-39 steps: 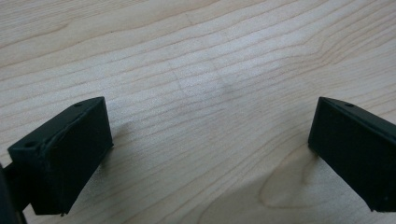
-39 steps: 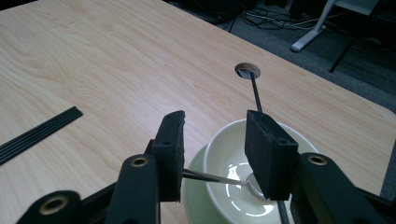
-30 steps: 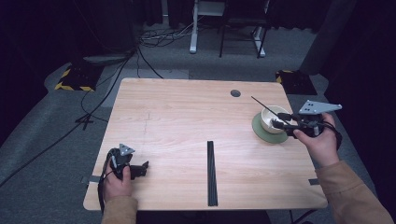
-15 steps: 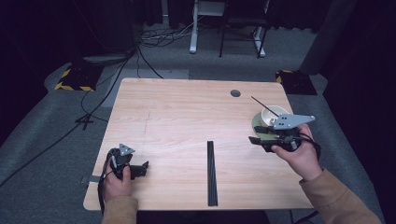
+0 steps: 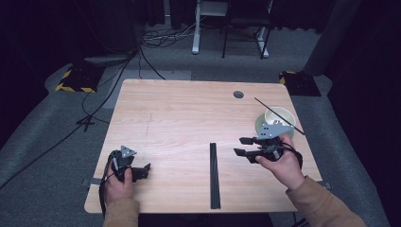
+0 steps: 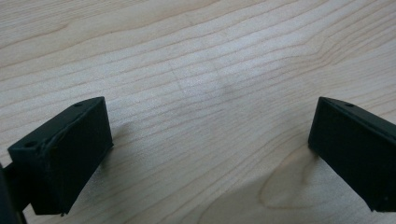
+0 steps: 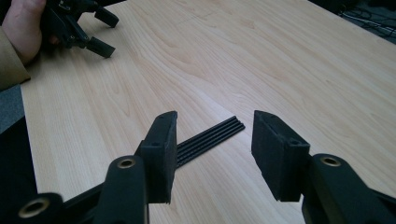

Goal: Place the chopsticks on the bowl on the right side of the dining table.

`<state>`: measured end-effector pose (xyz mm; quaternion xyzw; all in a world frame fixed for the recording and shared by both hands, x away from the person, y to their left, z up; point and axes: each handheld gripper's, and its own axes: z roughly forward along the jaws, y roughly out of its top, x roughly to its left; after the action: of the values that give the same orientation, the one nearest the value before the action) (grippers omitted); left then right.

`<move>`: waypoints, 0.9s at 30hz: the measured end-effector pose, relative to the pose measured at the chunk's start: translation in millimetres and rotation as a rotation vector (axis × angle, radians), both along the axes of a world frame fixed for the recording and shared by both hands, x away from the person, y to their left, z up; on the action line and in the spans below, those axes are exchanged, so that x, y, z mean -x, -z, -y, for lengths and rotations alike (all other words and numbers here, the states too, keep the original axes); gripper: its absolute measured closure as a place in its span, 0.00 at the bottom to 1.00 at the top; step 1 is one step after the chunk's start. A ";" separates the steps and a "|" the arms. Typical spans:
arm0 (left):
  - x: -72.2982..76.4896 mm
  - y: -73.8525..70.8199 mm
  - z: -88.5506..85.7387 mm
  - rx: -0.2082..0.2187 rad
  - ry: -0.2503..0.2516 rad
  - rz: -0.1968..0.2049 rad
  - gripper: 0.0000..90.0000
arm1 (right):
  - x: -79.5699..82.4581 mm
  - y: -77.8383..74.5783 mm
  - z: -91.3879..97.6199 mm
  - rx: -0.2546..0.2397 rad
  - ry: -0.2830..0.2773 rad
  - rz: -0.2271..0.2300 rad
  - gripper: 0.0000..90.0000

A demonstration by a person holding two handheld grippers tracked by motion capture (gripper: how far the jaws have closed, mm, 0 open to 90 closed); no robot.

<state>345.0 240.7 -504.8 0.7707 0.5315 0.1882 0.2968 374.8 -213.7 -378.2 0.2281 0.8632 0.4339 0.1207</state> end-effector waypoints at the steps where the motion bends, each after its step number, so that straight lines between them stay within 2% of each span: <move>1: 0.0 0.0 0.0 0.000 0.000 0.000 0.00 | 0.0 0.0 0.0 0.000 0.000 0.000 0.57; 5: 0.0 0.0 0.0 0.000 0.000 0.000 0.00 | -0.7 15.4 -10.3 -0.010 0.003 -0.027 0.55; 13: 0.0 0.0 0.0 0.000 0.000 0.000 0.00 | -2.6 37.0 -18.4 -0.015 0.019 -0.050 0.54; 16: 0.0 0.0 0.0 0.000 0.000 0.000 0.00 | -2.0 49.0 -21.5 -0.012 0.031 -0.074 0.52; 23: 0.0 0.0 0.0 0.000 0.000 0.000 0.00 | -0.3 68.1 -24.3 -0.022 0.034 -0.085 0.51; 24: 0.0 0.0 0.0 0.000 0.000 0.000 0.00 | 1.0 74.8 -25.6 -0.027 0.038 -0.091 0.51; 27: 0.0 0.0 0.0 0.000 0.000 0.000 0.00 | 2.4 80.1 -26.6 -0.014 0.042 -0.083 0.50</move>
<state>345.0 240.8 -504.8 0.7708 0.5314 0.1882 0.2968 372.5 -187.1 -458.3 0.2650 0.8593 0.4276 0.0923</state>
